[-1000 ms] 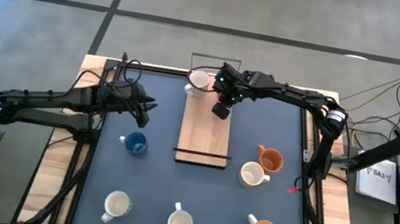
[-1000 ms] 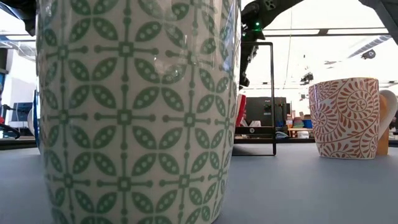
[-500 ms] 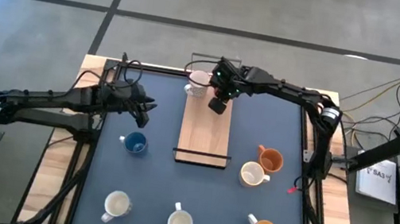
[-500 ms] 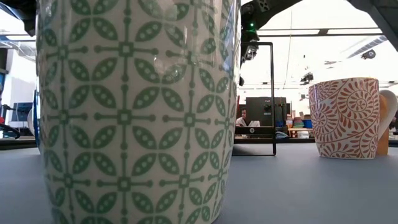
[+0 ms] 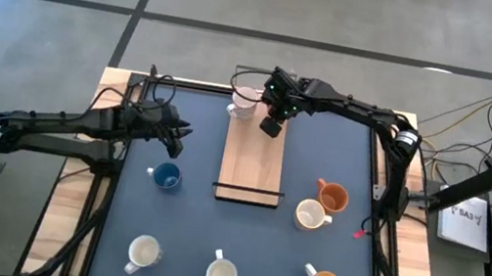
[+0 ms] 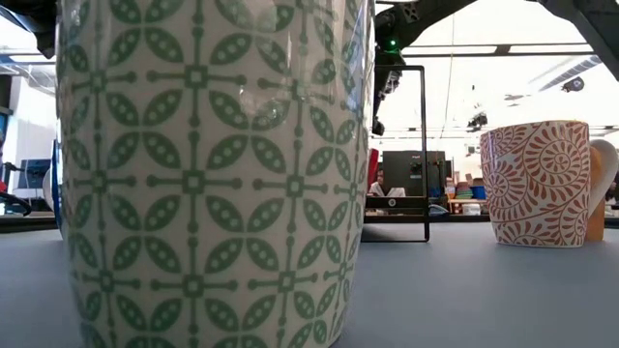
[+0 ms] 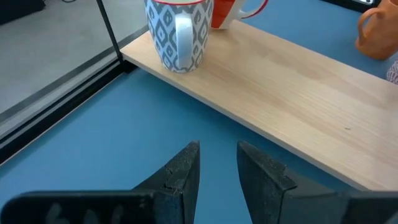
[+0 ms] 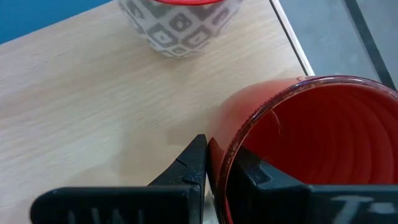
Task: Place coffee mugs
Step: Put the red mug on the shelf
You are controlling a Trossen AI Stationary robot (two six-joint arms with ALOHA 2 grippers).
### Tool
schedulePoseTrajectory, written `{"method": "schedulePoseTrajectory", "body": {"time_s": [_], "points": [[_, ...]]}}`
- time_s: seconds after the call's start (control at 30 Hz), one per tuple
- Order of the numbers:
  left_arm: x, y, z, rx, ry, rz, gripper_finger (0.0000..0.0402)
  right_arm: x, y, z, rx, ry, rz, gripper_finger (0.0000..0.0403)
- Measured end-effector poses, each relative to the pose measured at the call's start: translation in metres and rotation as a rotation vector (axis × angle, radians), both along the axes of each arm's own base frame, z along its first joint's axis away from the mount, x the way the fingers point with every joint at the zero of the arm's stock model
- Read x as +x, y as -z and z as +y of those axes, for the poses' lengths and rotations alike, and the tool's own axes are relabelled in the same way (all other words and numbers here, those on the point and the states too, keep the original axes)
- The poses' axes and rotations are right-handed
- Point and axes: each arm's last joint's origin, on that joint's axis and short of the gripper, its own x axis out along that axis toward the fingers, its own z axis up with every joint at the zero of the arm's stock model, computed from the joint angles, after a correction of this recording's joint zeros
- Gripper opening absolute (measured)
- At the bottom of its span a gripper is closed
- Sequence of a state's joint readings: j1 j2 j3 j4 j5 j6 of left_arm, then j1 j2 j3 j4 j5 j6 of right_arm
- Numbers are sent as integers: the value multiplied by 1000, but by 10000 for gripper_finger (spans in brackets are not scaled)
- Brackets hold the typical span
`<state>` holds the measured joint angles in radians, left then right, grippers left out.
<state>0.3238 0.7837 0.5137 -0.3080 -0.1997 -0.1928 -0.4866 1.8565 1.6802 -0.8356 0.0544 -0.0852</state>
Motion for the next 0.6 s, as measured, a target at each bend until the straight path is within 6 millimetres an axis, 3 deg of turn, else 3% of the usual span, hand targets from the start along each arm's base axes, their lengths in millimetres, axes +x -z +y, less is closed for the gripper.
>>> {"method": "schedulePoseTrajectory", "body": {"time_s": [0.43,0.6], "points": [[0,0,0,0,0,0,89,1,0,1,-3,-26,-1,19],[0,0,0,0,0,0,89,1,0,1,-8,-33,-2,49]]}}
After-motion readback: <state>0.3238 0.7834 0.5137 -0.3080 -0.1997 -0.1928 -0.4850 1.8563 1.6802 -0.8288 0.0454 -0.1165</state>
